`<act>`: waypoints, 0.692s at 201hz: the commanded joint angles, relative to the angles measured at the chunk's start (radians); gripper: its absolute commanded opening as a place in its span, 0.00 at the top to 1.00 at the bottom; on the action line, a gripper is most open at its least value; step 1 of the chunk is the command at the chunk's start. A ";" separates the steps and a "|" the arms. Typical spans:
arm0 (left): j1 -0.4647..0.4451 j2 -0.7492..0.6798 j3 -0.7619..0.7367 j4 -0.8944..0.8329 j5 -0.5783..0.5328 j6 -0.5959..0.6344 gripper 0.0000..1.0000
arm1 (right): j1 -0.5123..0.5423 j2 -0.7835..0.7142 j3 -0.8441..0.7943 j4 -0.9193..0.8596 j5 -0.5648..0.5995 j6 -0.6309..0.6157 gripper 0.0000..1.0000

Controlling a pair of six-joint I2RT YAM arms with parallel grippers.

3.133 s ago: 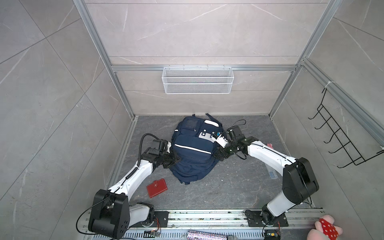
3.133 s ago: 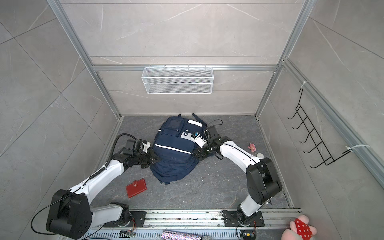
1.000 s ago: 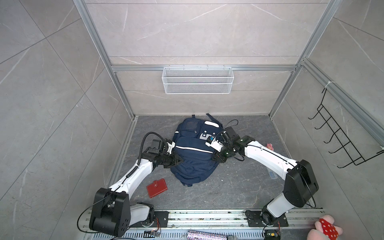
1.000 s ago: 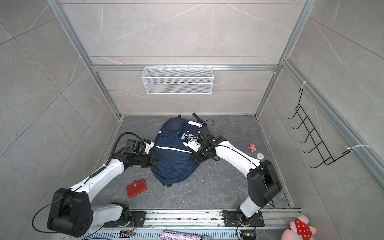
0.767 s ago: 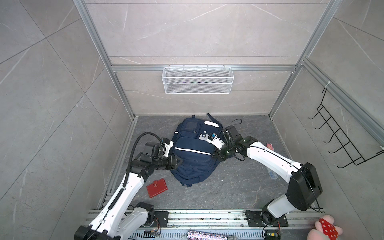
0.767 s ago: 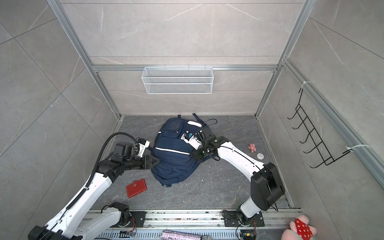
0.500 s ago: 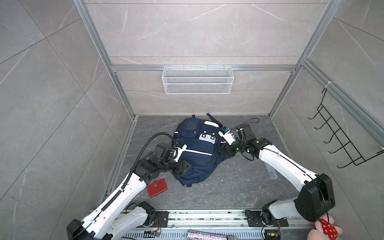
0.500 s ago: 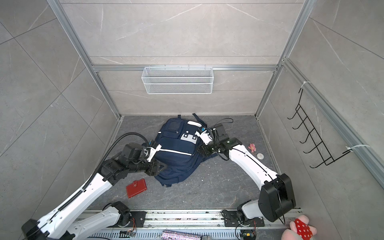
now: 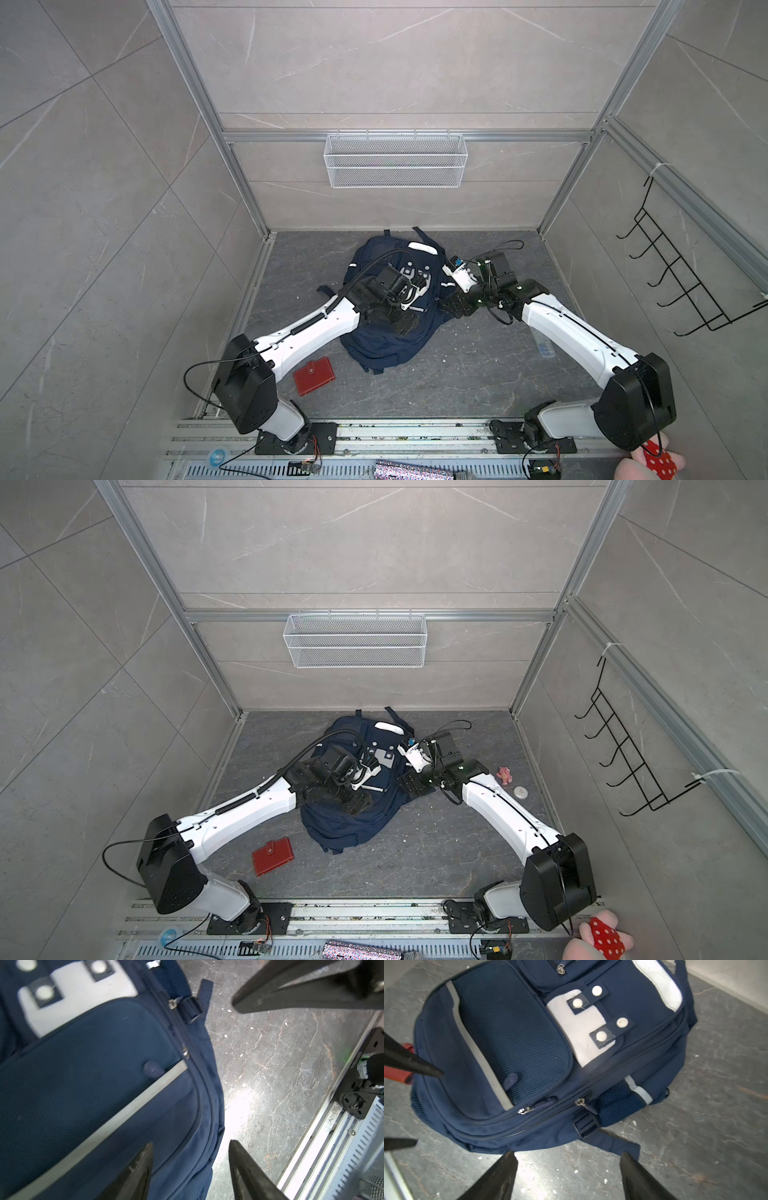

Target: Pack the student bag

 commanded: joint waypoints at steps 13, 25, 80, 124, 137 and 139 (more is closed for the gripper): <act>-0.062 0.077 0.044 -0.004 -0.052 0.069 0.42 | -0.001 0.009 0.008 -0.003 0.028 -0.040 0.20; -0.068 0.098 0.039 0.021 -0.109 0.054 0.45 | 0.000 0.006 -0.006 0.004 0.025 -0.039 0.20; -0.070 0.108 -0.053 0.166 -0.382 0.052 0.65 | -0.002 -0.036 -0.052 0.001 0.034 -0.042 0.20; -0.076 0.094 -0.084 0.201 -0.415 0.089 0.59 | -0.003 -0.042 -0.060 -0.001 0.029 -0.038 0.21; -0.084 0.082 -0.089 0.199 -0.383 0.099 0.54 | -0.002 -0.043 -0.060 -0.002 0.025 -0.036 0.21; -0.085 0.081 -0.090 0.200 -0.382 0.099 0.53 | -0.002 -0.043 -0.060 -0.002 0.025 -0.035 0.20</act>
